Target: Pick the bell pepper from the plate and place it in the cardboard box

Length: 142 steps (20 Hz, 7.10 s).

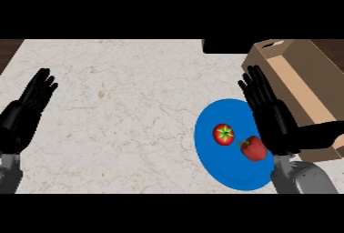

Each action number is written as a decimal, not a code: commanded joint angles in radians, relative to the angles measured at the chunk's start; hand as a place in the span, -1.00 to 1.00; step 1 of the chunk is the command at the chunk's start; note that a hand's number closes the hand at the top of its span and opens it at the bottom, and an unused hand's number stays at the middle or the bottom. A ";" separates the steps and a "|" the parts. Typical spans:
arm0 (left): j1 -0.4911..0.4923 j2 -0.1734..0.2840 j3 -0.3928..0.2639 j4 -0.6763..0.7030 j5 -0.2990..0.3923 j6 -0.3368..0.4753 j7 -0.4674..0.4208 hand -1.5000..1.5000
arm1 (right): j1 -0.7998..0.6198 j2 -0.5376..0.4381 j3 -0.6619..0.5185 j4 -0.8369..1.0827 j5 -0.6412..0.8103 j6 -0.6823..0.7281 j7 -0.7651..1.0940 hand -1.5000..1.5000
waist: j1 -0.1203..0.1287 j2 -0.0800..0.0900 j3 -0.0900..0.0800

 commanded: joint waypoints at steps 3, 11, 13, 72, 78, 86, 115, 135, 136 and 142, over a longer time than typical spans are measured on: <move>0.040 -0.034 0.037 0.035 0.047 0.001 0.010 0.00 | -0.029 -0.189 0.024 -0.050 -0.020 0.320 -0.055 -1.00 | 0.016 -0.003 0.022; 0.082 -0.081 0.029 0.001 0.120 0.023 0.131 0.00 | -0.010 -0.346 -0.197 -0.033 0.051 0.541 -0.605 -1.00 | 0.004 -0.003 0.029; 0.098 -0.083 0.028 -0.016 0.116 0.023 0.121 0.00 | 0.039 -0.385 -0.204 0.001 0.103 0.632 -0.764 -1.00 | 0.007 -0.002 0.028; 0.100 -0.205 0.209 -0.113 0.000 -0.096 0.311 0.00 | 0.194 -0.337 0.008 -0.257 1.508 0.693 -0.444 -1.00 | 0.006 -0.003 0.022; 0.072 -0.232 0.202 -0.072 -0.043 -0.117 0.281 0.00 | 0.157 -0.248 0.059 -0.227 1.593 0.742 -0.379 -1.00 | 0.006 -0.003 0.022; 0.088 -0.244 0.247 -0.112 -0.047 -0.126 0.312 0.00 | 0.134 -0.231 0.014 -0.210 1.653 0.758 -0.415 -1.00 | 0.006 -0.003 0.022; 0.073 -0.332 0.247 -0.135 -0.115 -0.144 0.337 0.00 | 0.165 -0.111 0.033 0.028 1.843 0.504 -0.559 1.00 | 0.004 -0.003 0.022; 0.064 -0.340 0.244 -0.109 -0.127 -0.168 0.294 0.00 | -0.372 0.247 -0.282 0.517 1.621 0.543 0.515 1.00 | 0.048 0.005 0.022; 0.021 -0.340 0.236 -0.076 -0.121 -0.171 0.312 0.00 | -0.417 0.248 -0.250 0.580 1.597 0.511 0.545 1.00 | 0.043 0.006 0.022; 0.037 -0.329 0.263 -0.062 -0.124 -0.171 0.298 0.00 | -0.542 0.248 -0.192 0.502 1.601 0.495 0.570 1.00 | 0.015 -0.001 0.021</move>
